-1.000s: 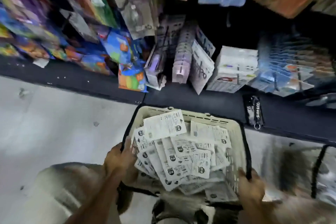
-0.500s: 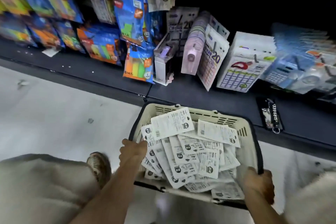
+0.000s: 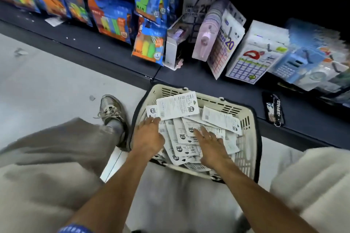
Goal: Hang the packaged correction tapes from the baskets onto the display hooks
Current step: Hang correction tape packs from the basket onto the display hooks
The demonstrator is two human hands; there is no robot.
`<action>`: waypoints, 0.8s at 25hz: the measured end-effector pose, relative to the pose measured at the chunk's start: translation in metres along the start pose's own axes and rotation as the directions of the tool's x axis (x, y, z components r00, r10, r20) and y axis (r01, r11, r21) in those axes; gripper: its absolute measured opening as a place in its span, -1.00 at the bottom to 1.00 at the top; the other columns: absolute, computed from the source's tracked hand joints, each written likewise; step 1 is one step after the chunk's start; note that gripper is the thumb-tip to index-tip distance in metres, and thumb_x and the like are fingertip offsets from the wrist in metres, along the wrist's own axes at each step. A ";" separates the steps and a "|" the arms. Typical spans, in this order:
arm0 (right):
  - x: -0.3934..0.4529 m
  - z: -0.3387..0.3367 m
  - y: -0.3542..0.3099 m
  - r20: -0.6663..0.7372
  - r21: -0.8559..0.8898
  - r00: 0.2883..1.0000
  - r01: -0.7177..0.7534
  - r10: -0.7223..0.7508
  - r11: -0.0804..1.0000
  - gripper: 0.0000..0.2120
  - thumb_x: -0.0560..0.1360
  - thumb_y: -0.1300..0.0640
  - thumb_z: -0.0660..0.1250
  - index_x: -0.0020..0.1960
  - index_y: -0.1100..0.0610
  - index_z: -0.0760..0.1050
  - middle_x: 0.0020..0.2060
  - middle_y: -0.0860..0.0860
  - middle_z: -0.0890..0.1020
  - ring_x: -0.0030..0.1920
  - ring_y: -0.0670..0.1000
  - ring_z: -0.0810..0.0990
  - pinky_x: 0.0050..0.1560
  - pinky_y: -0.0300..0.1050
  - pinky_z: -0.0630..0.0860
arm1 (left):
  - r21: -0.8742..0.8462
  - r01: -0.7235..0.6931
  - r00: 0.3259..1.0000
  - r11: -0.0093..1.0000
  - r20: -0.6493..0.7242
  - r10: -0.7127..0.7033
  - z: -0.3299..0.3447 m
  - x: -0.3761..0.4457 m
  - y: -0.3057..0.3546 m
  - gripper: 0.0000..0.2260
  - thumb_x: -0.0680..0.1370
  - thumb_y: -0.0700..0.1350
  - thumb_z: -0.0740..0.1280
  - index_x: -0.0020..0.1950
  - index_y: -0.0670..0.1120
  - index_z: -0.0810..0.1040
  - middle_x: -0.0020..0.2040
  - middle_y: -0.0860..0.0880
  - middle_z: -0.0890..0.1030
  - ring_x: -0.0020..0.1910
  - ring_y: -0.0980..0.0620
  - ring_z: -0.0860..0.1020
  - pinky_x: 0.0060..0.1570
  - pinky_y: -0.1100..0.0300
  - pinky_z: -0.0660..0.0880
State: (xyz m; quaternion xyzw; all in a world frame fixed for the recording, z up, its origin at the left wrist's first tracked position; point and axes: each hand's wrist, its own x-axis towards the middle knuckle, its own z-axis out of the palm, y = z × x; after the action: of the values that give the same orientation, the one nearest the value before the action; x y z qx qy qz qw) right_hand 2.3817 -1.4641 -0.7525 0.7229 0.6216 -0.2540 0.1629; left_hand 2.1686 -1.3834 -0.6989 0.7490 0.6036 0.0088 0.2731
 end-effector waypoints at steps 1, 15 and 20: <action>0.011 0.004 0.002 0.002 -0.046 1.000 0.015 -0.015 0.999 0.11 0.47 0.20 0.47 0.63 -0.06 -0.32 0.65 0.03 -0.24 0.64 0.19 -0.07 0.58 0.21 -0.03 | 0.038 -0.046 0.998 0.998 0.053 0.044 0.006 0.018 0.005 -0.50 0.53 -0.20 0.31 0.49 -0.06 0.41 0.40 -0.10 0.50 0.38 -0.15 0.45 0.36 -0.04 0.42; 0.059 -0.023 -0.041 -0.163 0.175 0.985 0.078 -0.049 0.981 -0.35 0.61 -0.30 0.13 0.61 -0.19 -0.01 0.61 -0.02 0.20 0.51 0.18 0.32 0.35 0.19 0.47 | 0.072 -0.365 0.718 0.928 0.656 0.231 -0.035 0.162 0.030 -0.45 0.53 -0.44 0.17 0.41 0.02 0.51 0.41 -0.06 0.49 0.08 0.02 0.53 -0.18 0.25 0.47; 0.058 -0.047 -0.079 -0.257 0.110 0.958 -0.101 0.126 0.989 -0.57 0.65 0.19 0.19 0.49 -0.04 0.29 0.20 0.05 0.62 0.01 0.07 0.61 -0.06 -0.07 0.59 | 0.078 -0.479 0.620 0.874 0.736 0.274 -0.049 0.174 0.017 -0.55 0.54 -0.35 0.29 0.33 0.05 0.53 0.25 -0.04 0.56 0.08 0.00 0.51 -0.04 0.16 0.47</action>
State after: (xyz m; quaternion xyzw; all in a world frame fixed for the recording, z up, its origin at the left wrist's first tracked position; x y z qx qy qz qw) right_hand 2.3178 -1.3776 -0.7411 0.7916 0.5823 -0.1757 0.0582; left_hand 2.2144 -1.2076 -0.7050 0.8343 0.2756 -0.3013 0.3704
